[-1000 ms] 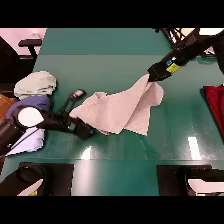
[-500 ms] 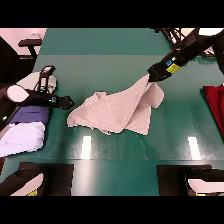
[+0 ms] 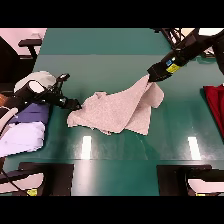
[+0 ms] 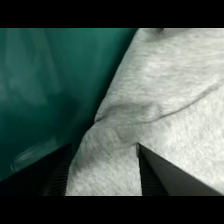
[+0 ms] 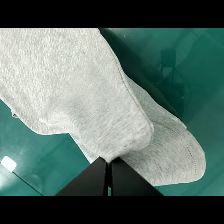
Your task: Fold the shirts.
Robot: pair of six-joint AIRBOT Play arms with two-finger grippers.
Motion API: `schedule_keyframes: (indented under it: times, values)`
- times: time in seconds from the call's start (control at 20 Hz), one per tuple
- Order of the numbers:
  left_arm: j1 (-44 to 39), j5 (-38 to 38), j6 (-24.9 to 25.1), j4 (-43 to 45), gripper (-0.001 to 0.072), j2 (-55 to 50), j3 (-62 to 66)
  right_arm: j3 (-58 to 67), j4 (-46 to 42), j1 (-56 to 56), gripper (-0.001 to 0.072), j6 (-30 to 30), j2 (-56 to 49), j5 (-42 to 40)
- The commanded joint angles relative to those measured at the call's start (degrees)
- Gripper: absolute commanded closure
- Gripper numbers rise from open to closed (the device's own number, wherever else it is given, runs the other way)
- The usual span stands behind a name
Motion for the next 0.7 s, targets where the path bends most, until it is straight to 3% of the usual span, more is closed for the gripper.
schedule_keyframes:
  times: [0.0, 0.15, 0.2, 0.35, 0.65]
  values:
    - [0.11, -2.16, 1.84, -1.46, 0.0225, -1.16, 0.39, 0.00, 0.00, 0.07, 0.0702, 0.00, -0.02, -0.63]
    - [0.13, -1.79, 1.84, -3.32, 0.0650, -1.16, 0.42, 0.02, 0.00, 0.07, 0.0702, 0.02, 0.00, -1.29]
    - [0.13, -1.88, 1.81, -3.41, 0.0684, -1.16, 0.98, 0.07, -0.02, 0.07, 0.0702, 0.02, 0.00, -1.42]
    - [0.31, -2.97, 1.09, -2.60, 0.0685, 1.97, 6.99, 0.13, -0.20, -1.01, 0.0702, 0.02, 1.66, -2.38]
    - [0.31, 1.33, -3.85, 0.04, 0.0685, 21.11, 29.68, 6.58, -0.20, -8.41, 0.0702, 0.02, 12.66, -5.66]
